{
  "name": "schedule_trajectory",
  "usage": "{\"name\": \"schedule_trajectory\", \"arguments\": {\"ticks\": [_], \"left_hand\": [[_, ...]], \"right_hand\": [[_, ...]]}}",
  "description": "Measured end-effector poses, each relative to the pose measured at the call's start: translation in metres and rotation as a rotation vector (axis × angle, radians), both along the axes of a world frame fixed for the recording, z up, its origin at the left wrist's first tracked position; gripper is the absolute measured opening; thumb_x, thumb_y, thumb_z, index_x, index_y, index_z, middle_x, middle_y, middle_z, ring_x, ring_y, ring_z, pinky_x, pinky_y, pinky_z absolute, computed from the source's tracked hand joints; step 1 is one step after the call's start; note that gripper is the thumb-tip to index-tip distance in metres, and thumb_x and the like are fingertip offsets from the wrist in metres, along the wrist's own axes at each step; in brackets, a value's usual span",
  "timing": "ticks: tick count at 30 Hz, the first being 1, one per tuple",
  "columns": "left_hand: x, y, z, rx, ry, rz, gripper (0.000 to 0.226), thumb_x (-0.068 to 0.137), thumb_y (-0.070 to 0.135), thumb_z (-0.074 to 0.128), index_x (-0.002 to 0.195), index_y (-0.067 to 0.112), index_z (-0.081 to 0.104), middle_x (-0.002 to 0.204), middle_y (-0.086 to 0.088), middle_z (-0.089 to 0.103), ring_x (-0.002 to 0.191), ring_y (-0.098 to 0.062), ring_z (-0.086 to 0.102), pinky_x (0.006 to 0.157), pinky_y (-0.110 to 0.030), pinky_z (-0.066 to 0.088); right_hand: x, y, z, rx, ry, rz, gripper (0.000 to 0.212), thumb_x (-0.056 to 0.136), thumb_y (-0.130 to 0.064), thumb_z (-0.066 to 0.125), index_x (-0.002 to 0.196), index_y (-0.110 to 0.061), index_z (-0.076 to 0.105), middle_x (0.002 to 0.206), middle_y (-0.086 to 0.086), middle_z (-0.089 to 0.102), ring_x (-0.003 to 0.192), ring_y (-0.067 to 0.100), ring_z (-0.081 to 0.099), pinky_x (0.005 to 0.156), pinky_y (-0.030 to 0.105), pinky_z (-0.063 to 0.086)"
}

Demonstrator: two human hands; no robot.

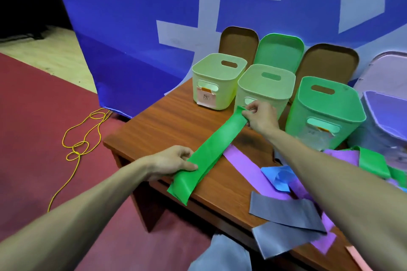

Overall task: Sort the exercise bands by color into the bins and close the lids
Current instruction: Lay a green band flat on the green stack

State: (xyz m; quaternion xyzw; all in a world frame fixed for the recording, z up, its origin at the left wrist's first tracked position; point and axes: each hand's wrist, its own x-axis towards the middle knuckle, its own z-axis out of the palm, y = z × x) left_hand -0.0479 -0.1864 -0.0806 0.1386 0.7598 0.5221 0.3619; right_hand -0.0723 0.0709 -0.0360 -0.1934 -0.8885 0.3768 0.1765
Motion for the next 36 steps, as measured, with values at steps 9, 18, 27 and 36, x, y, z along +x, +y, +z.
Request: {"name": "schedule_trajectory", "arguments": {"ticks": [9,18,27,36], "left_hand": [[-0.011,0.012,-0.005,-0.268,0.233,-0.062,0.025,0.084,0.009,0.069,0.102,0.011,0.053,0.068,0.008,0.049,0.049,0.003,0.051,0.047,-0.012,0.037],[-0.018,0.026,0.000,-0.665,0.501,-0.247,0.056,0.079,0.033,0.072,0.124,0.018,0.042,0.108,-0.008,0.058,0.092,-0.024,0.057,0.072,-0.028,0.044],[-0.025,0.036,0.015,-0.886,0.711,-0.383,0.070,0.071,0.044,0.077,0.122,0.017,0.037,0.121,-0.003,0.050,0.107,-0.026,0.056,0.082,-0.039,0.048],[-0.025,0.075,-0.005,-0.579,0.929,-0.451,0.062,0.084,0.019,0.054,0.143,0.017,0.036,0.142,-0.002,0.039,0.130,-0.018,0.036,0.112,-0.034,0.031]], "right_hand": [[-0.039,-0.009,-0.036,0.071,-0.105,0.042,0.010,0.081,-0.021,0.072,0.079,-0.025,0.063,0.089,0.010,0.071,0.084,0.030,0.067,0.084,0.042,0.055],[-0.041,-0.007,-0.064,0.115,-0.141,-0.019,0.010,0.088,-0.018,0.065,0.095,-0.015,0.071,0.107,0.011,0.069,0.101,0.027,0.061,0.085,0.033,0.047],[-0.031,-0.004,-0.061,0.227,-0.136,0.054,0.023,0.090,-0.016,0.060,0.112,-0.009,0.059,0.118,0.012,0.058,0.110,0.026,0.055,0.094,0.039,0.046],[0.017,0.001,-0.055,0.082,-0.368,0.272,0.009,0.086,-0.018,0.061,0.089,-0.019,0.070,0.093,-0.005,0.067,0.090,0.010,0.058,0.074,0.022,0.040]]}}
